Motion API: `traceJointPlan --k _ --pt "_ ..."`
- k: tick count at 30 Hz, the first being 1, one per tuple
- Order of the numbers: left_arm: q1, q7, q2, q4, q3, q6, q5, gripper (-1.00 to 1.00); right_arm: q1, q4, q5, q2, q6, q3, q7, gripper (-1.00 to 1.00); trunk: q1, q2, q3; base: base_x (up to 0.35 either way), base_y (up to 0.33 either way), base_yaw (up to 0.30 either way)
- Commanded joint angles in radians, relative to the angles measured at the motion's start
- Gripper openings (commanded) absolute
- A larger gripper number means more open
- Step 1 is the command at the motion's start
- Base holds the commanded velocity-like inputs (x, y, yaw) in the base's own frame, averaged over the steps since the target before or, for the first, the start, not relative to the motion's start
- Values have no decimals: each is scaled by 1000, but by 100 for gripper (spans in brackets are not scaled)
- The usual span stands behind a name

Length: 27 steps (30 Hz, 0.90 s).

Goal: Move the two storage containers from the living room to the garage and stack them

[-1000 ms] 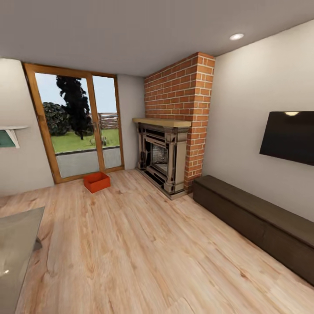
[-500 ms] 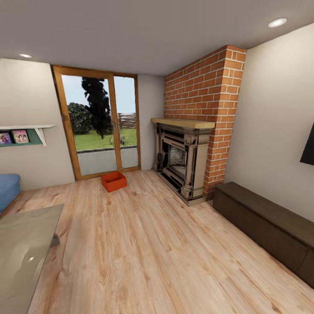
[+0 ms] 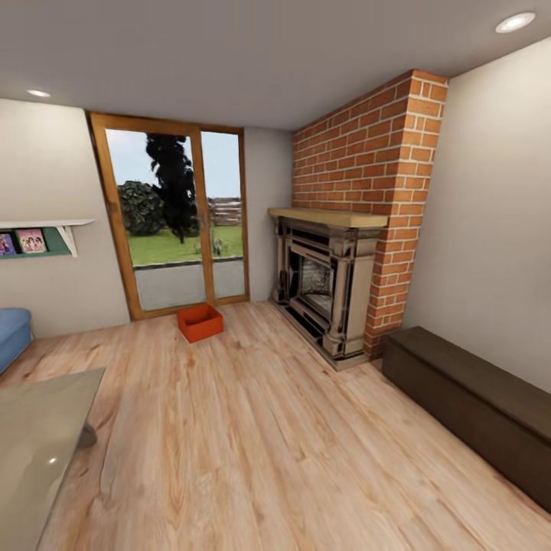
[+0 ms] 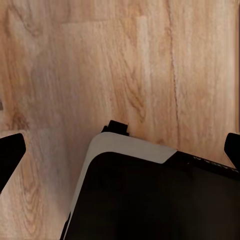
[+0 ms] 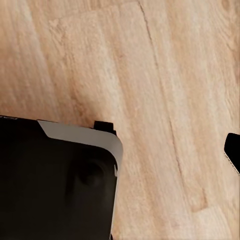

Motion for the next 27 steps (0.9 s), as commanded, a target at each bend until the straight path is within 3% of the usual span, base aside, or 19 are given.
traceJointPlan --k 1,27 --pt "-1 3 0 0 -7 -4 7 100 -1 2 -10 0 -5 9 -1 100 1 -1 -2 322 0 0" --pt "-1 2 0 0 -6 -2 7 100 -1 2 -2 3 -8 14 -7 100 1 -1 -2 322 0 0"
